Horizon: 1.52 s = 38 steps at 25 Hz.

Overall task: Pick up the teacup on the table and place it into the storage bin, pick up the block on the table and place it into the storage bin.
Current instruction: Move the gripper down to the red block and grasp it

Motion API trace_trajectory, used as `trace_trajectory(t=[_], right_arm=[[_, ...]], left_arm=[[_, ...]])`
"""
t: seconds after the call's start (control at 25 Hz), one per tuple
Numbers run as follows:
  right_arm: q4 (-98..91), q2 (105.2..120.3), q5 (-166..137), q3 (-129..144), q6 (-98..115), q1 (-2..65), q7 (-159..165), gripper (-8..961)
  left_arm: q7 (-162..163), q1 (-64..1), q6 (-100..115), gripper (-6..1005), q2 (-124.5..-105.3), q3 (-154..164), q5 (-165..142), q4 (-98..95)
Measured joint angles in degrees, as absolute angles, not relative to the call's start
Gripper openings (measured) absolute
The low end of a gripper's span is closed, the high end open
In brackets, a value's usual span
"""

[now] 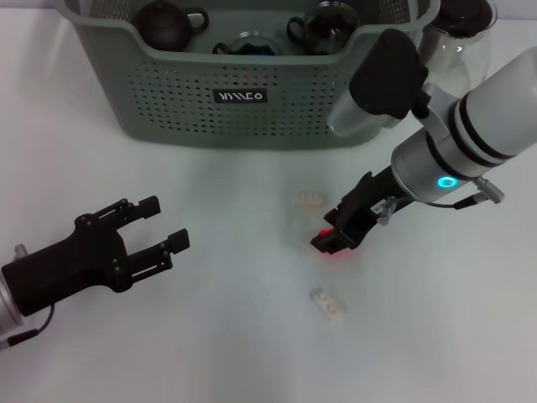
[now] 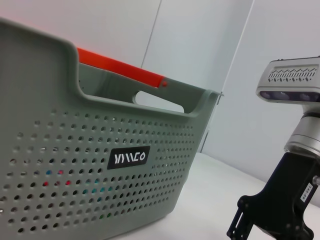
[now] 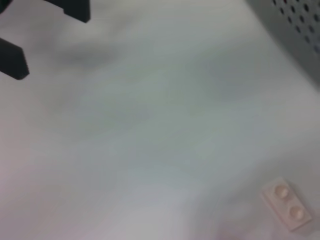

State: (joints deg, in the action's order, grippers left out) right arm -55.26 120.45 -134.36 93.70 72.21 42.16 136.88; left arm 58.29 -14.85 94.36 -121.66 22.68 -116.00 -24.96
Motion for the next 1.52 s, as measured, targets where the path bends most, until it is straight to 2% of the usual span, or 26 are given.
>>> trace_trajectory(t=[0.56,1.24,1.52], right_arm=[[-56.04,120.12,-134.63,90.75,79.66,41.50,138.62,466],[-58.80,120.73,-136.59,96.61,72.74,40.80,131.40,465],[-58.74,120.51,-134.74,98.05,72.36,41.06,130.13,465]], left_arm=[[58.27,-14.76,94.03,762,-121.73,22.68,-116.07,-24.96],[58.27,-14.71,94.04,762,-121.81,22.68,-115.89,-24.96],[58.27,-14.47,94.02,762,-121.82,22.67,-115.82,-24.96]])
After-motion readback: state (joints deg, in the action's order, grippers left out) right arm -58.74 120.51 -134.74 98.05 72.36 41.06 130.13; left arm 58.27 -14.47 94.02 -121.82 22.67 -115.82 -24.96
